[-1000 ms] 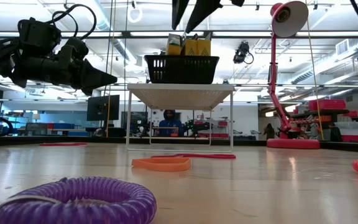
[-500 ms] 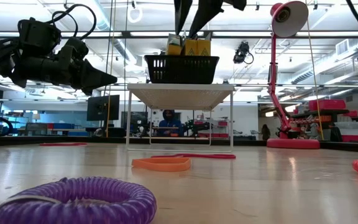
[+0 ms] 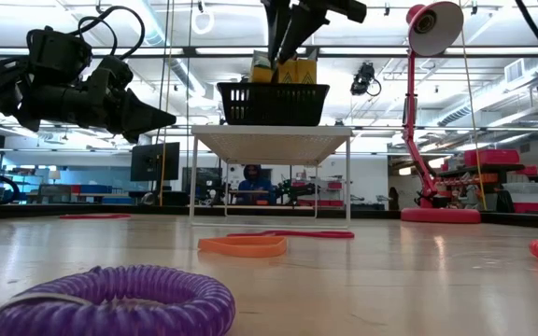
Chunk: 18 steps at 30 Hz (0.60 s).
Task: Pick & Place Office Desk Supplies
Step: Put the yellow crayon box into the black bin on the shelf
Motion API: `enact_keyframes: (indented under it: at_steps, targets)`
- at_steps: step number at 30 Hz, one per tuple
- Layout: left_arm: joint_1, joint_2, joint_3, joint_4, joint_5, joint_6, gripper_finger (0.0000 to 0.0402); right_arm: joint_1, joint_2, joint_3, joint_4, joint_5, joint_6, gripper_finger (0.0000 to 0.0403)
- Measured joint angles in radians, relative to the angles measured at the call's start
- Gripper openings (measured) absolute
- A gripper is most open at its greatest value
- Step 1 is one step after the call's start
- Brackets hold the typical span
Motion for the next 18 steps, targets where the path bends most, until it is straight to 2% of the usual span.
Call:
enact_keyframes:
  at_steps: [8,18]
  targets:
    - [0.000,0.000,0.000,0.000,0.000,0.000,0.0013,0.001,-0.005,0.000,0.003,0.010,-0.075,0.0010]
    - [0.000,0.000,0.000,0.000,0.000,0.000,0.0013,-0.008,-0.064,0.001,0.029,0.052,-0.086,0.0007]
